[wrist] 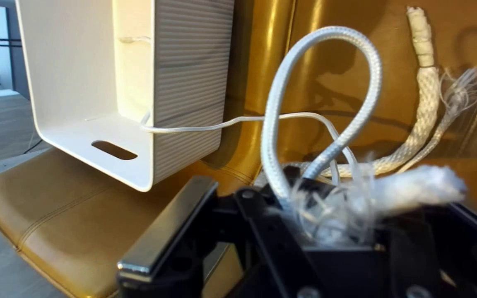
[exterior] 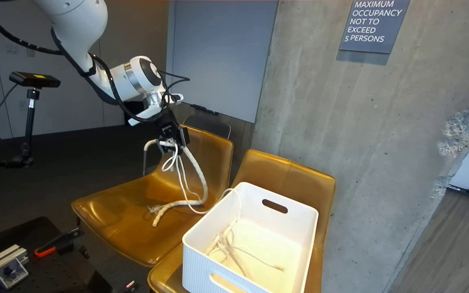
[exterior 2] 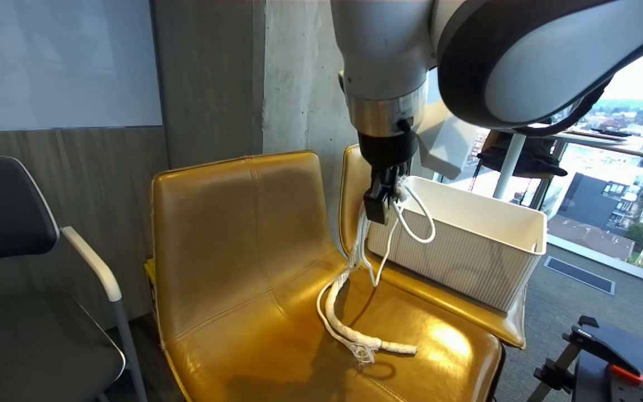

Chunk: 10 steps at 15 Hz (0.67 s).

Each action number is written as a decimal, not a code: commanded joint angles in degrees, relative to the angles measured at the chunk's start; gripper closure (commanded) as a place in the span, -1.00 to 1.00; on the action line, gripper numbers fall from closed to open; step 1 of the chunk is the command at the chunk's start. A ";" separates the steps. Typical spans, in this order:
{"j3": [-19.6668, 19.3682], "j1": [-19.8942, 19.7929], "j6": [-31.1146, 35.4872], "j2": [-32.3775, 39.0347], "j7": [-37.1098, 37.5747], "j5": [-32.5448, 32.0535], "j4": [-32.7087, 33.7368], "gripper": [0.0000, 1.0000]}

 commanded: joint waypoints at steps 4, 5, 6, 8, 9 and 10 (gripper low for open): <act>-0.37 2.40 3.77 2.23 -0.02 6.15 0.76 1.00; -0.52 2.71 3.87 2.54 -0.32 6.60 0.53 0.50; -0.61 2.97 3.71 2.71 -0.66 7.00 0.53 0.48; -0.58 3.66 3.60 2.92 -1.12 6.95 0.29 0.21; -0.53 3.81 3.89 2.74 -1.24 6.90 -0.08 0.09; -0.58 4.17 3.89 2.49 -1.04 6.60 -0.25 -0.06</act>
